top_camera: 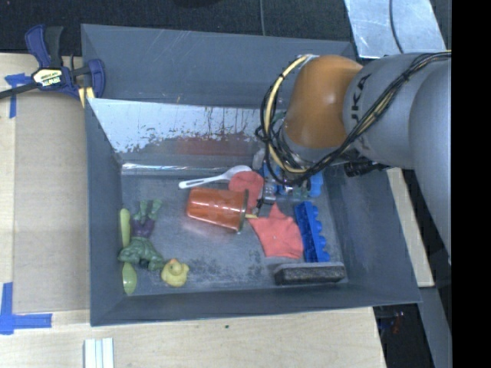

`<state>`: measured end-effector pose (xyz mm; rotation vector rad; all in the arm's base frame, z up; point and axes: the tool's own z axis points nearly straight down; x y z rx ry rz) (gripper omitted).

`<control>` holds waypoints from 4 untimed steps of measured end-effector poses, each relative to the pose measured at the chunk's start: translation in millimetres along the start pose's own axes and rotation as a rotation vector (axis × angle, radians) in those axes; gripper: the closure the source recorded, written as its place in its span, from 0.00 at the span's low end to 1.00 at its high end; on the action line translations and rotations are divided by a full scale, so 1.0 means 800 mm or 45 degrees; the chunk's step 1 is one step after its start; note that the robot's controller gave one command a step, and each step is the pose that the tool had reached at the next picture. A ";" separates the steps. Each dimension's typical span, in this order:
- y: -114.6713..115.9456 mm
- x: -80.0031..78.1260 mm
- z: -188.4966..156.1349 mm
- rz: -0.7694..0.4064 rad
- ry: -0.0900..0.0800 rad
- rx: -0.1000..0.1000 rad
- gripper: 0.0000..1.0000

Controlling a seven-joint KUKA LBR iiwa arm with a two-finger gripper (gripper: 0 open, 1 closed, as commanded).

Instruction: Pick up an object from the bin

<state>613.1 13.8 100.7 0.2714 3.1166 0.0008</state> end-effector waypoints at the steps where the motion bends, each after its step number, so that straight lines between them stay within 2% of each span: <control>1: 0.020 0.104 0.035 -0.170 -0.006 -0.002 1.00; 2: 0.020 0.104 0.035 -0.170 -0.006 -0.002 1.00; 3: 0.011 0.114 -0.050 -0.199 0.001 0.001 1.00; 4: 0.020 0.082 -0.135 -0.210 0.001 0.000 1.00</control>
Offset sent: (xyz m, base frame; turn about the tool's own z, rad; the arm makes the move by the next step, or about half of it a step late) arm 0.0000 0.0000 0.0000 0.0000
